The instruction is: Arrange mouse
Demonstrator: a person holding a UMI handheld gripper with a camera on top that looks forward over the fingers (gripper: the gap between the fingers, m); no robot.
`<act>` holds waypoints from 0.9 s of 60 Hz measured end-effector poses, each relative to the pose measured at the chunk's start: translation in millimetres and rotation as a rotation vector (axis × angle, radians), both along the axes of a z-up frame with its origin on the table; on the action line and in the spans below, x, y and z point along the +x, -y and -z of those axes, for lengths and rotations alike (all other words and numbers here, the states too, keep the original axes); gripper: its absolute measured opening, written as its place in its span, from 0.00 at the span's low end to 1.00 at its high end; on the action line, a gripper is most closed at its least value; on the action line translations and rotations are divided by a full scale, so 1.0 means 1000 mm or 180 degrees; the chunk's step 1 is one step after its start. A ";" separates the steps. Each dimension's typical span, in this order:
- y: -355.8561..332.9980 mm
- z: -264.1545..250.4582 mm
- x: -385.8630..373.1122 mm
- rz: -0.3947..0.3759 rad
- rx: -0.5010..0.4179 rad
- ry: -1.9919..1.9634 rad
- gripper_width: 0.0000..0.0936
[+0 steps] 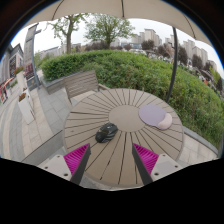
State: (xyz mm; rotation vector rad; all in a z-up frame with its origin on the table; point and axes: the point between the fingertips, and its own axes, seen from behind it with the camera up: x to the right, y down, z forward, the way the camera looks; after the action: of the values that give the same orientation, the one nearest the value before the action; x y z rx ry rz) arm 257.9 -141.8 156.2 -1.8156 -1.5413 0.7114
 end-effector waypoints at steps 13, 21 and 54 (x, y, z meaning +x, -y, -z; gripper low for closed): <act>0.044 0.036 -0.042 0.0069 -0.0027 0.0094 0.91; 0.053 0.066 -0.073 0.0240 -0.0021 0.0022 0.92; -0.001 0.171 -0.185 0.0728 0.0105 0.0131 0.92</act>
State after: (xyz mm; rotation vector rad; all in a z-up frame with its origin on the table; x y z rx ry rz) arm 73.1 -141.1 -15.0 -1.9529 -1.3342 0.5401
